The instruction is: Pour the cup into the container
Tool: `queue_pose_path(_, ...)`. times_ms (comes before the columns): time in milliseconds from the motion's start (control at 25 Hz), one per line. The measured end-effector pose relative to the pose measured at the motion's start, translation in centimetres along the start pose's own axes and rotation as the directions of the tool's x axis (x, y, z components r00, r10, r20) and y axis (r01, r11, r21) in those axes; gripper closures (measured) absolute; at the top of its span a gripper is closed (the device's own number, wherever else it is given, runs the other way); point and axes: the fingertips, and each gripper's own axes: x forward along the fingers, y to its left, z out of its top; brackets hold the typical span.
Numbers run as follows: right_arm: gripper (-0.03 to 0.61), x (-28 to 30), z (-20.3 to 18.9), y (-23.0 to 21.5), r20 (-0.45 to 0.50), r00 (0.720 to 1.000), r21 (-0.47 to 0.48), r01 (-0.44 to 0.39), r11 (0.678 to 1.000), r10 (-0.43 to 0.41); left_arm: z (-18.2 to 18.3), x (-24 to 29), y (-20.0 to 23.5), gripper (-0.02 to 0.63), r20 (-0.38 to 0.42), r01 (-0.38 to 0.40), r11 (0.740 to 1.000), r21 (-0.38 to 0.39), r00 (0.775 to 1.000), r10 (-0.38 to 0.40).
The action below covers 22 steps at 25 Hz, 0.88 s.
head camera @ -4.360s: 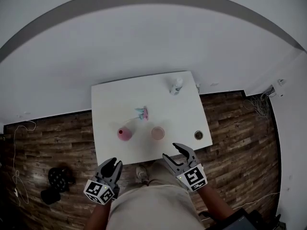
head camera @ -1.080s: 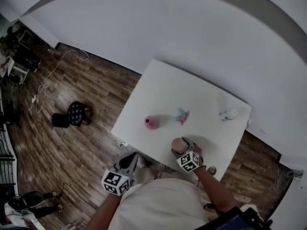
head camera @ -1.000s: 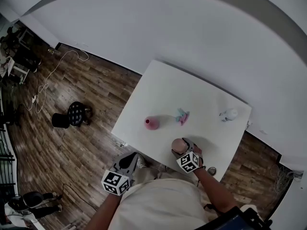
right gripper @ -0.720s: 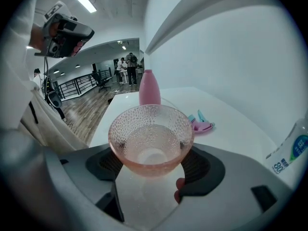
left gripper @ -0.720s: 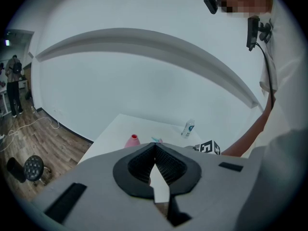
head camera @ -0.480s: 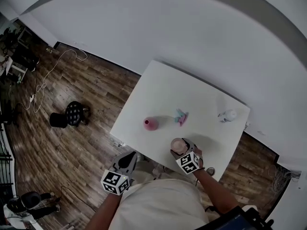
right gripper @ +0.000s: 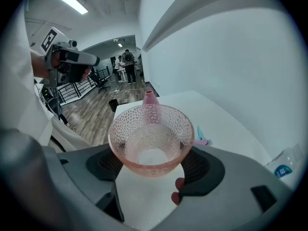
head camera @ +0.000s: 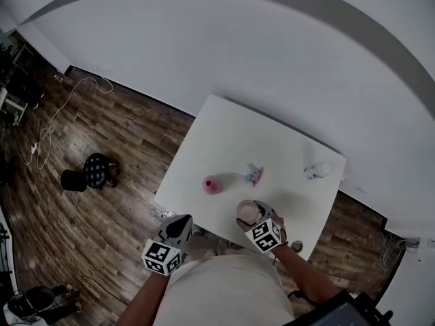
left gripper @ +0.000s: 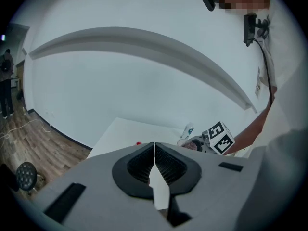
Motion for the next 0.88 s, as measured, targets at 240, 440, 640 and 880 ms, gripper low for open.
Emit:
queue_pose_path(240, 0.218, -0.3, 2.9, 0.4, -0.016, 1.0, -0.003, 0.014, 1.0, -0.014, 1.1, 0.1, 2.3, 0.601, 0.007, 0.04, 0.999, 0.029, 0.999, -0.04)
queue_pose_path(440, 0.218, -0.7, 5.3, 0.8, -0.042, 0.999, 0.01, 0.013, 1.0, -0.013, 1.5, 0.0, 4.2, 0.601, 0.001, 0.058, 0.998, 0.034, 0.998, -0.058)
queue_pose_path(640, 0.218, -0.7, 7.0, 1.7, -0.079, 0.997, 0.008, 0.006, 1.0, -0.005, 1.4, -0.3, 5.6, 0.601, 0.004, 0.071, 0.997, 0.03, 0.997, -0.071)
queue_pose_path(880, 0.218, -0.4, 8.7, 2.0, -0.123, 0.992, 0.015, 0.002, 1.0, -0.001, 1.6, -0.3, 6.7, 0.603, 0.008, 0.086, 0.995, 0.041, 0.996, -0.087)
